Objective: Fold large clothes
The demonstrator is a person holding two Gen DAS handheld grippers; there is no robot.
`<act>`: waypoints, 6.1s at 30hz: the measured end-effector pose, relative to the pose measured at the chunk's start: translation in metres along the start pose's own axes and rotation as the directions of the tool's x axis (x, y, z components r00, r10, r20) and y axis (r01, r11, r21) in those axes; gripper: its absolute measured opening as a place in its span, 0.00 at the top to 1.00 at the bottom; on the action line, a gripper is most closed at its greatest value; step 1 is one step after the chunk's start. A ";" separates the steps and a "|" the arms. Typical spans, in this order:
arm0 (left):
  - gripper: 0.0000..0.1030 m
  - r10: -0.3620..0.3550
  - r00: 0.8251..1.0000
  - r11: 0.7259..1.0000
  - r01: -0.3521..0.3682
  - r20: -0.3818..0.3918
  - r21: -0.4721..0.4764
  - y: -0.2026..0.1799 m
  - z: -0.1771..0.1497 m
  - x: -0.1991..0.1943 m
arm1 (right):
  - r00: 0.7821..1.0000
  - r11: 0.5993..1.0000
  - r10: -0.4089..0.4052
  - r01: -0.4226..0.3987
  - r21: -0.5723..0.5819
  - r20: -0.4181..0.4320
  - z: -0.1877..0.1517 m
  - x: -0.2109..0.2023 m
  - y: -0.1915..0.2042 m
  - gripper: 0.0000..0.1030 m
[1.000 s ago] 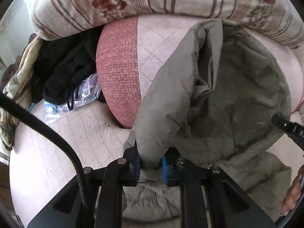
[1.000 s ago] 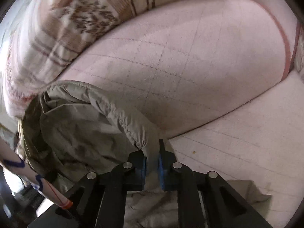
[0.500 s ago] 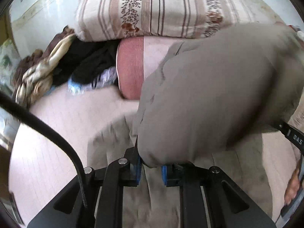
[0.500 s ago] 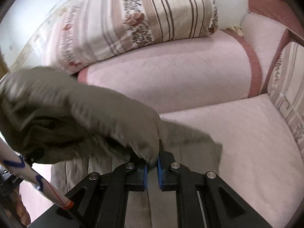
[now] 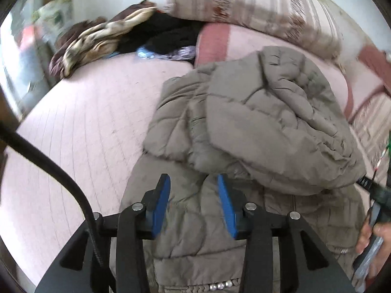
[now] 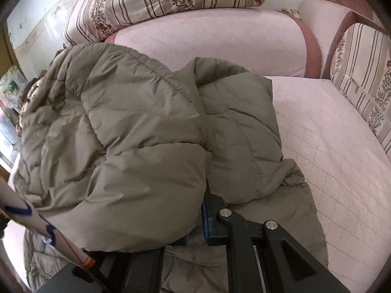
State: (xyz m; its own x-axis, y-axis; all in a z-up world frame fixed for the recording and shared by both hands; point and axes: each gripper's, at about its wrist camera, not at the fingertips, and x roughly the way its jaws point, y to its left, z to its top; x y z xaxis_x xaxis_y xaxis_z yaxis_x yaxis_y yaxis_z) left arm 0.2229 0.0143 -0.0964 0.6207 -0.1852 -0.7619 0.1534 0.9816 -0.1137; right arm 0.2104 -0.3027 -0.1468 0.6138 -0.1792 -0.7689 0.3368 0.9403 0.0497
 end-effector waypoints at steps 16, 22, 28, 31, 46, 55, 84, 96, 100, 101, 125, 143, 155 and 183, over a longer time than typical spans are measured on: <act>0.41 0.110 0.987 0.994 -0.107 0.118 -0.028 0.044 0.012 -0.037 | 0.973 0.972 -0.232 0.232 -0.042 0.005 -0.004 -0.055 0.003 0.51; 0.41 0.078 0.994 0.990 -0.069 0.071 -0.121 0.071 0.012 -0.033 | 0.981 0.982 -0.190 0.190 -0.013 0.034 0.007 -0.088 0.024 0.48; 0.41 0.075 0.996 0.987 -0.069 0.037 -0.146 0.082 0.013 -0.027 | 0.999 1.000 -0.024 0.023 0.011 0.028 0.050 -0.067 0.095 0.26; 0.41 0.080 0.997 0.987 -0.077 0.015 -0.142 0.082 0.014 -0.019 | 1.000 1.000 -0.012 0.012 0.021 -0.006 0.071 -0.036 0.125 0.26; 0.41 0.039 0.993 0.995 -0.048 -0.109 -0.084 0.069 0.021 0.019 | 0.974 0.992 -0.090 0.068 -0.111 -0.208 0.083 0.077 0.151 0.93; 0.41 0.028 0.995 0.995 -0.037 -0.101 -0.089 0.071 0.018 0.014 | 0.989 0.995 -0.007 -0.009 -0.103 -0.151 0.076 0.020 0.154 0.99; 0.41 -0.027 0.991 0.990 0.009 -0.131 -0.141 0.082 0.015 0.020 | 0.997 0.913 0.039 -0.007 0.408 -0.070 0.092 0.030 -0.001 0.22; 0.41 -0.007 0.984 0.997 -0.007 -0.177 -0.074 0.062 0.013 0.036 | 0.965 0.900 0.232 -0.167 0.403 -0.118 0.096 0.061 0.029 0.88; 0.41 0.003 0.988 0.997 -0.014 -0.156 -0.073 0.063 0.013 0.029 | 0.957 0.915 0.269 -0.220 0.338 -0.107 0.091 0.023 0.035 0.92; 0.41 0.003 0.988 0.997 -0.015 -0.155 -0.074 0.063 0.013 0.028 | 0.957 0.919 0.271 -0.225 0.322 -0.105 0.086 0.013 0.033 0.92; 0.41 0.060 0.988 0.990 -0.077 -0.142 -0.120 0.089 0.003 0.012 | 0.993 0.958 -0.114 0.112 0.265 -0.011 0.062 -0.072 0.001 0.51; 0.41 0.073 0.985 0.987 -0.094 -0.159 -0.127 0.098 0.012 0.022 | 0.987 0.986 -0.158 0.155 -0.066 -0.041 0.118 0.053 0.182 0.50; 0.41 0.078 0.985 0.990 -0.095 -0.156 -0.104 0.093 0.010 0.019 | 0.994 0.994 -0.102 0.104 -0.046 0.033 0.100 0.023 0.163 0.45; 0.41 0.140 0.980 0.987 -0.149 -0.139 -0.056 0.086 0.000 0.008 | 0.958 0.973 -0.226 0.229 -0.001 -0.178 0.045 0.041 0.071 0.28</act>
State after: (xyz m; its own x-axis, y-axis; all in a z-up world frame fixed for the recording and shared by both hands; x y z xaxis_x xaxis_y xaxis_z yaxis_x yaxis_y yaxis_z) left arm 0.2408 0.0974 -0.1121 0.5231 -0.0377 -0.8514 0.0160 0.9993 -0.0344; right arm 0.2913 -0.2566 -0.1467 0.3851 -0.3325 -0.8609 0.4675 0.8746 -0.1287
